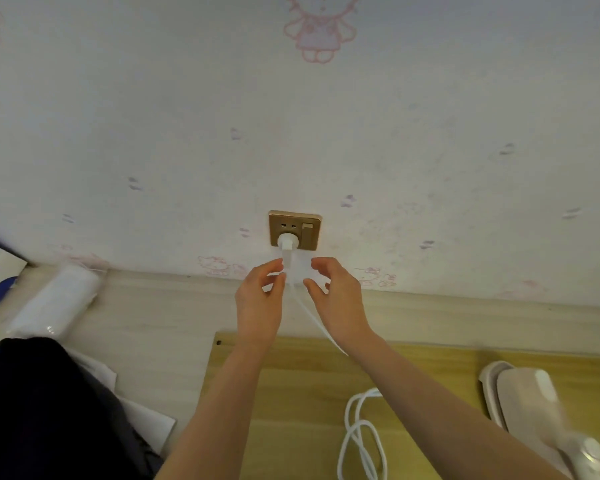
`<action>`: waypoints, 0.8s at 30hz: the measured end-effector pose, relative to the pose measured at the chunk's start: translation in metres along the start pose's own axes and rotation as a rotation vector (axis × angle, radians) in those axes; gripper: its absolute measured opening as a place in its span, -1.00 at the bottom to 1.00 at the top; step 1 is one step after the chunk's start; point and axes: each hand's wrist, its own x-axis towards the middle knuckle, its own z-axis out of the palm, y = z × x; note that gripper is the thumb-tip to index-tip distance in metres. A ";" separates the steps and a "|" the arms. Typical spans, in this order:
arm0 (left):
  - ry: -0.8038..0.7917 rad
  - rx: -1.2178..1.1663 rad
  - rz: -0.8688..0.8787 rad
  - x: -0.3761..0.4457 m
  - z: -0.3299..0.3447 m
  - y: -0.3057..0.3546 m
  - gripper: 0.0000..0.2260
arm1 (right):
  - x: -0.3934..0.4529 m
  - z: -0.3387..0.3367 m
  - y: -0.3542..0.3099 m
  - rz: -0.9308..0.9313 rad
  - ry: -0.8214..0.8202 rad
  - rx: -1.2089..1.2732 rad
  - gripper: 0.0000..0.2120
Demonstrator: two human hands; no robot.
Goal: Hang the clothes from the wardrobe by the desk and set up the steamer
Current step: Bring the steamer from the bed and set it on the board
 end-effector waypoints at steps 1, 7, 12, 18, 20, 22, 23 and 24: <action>-0.002 0.048 0.018 -0.007 -0.001 -0.001 -0.78 | -0.007 -0.004 0.004 -0.001 -0.006 -0.037 -0.69; -0.048 0.192 0.109 -0.064 -0.004 -0.009 -0.78 | -0.056 -0.038 0.035 -0.002 -0.053 -0.172 -0.69; -0.116 0.347 0.221 -0.122 0.008 -0.023 -0.78 | -0.110 -0.070 0.068 -0.035 -0.123 -0.375 -0.64; -0.183 0.429 0.266 -0.218 0.024 -0.029 -0.74 | -0.195 -0.114 0.110 -0.061 -0.146 -0.553 -0.61; -0.206 0.463 0.324 -0.253 0.027 -0.030 -0.75 | -0.228 -0.130 0.122 -0.105 -0.143 -0.625 -0.63; -0.233 0.510 0.391 -0.289 0.030 -0.032 -0.76 | -0.261 -0.145 0.134 -0.135 -0.130 -0.665 -0.67; -0.236 0.539 0.416 -0.307 0.031 -0.032 -0.76 | -0.278 -0.152 0.139 -0.146 -0.121 -0.677 -0.69; -0.239 0.570 0.435 -0.325 0.032 -0.033 -0.75 | -0.295 -0.159 0.144 -0.151 -0.112 -0.688 -0.71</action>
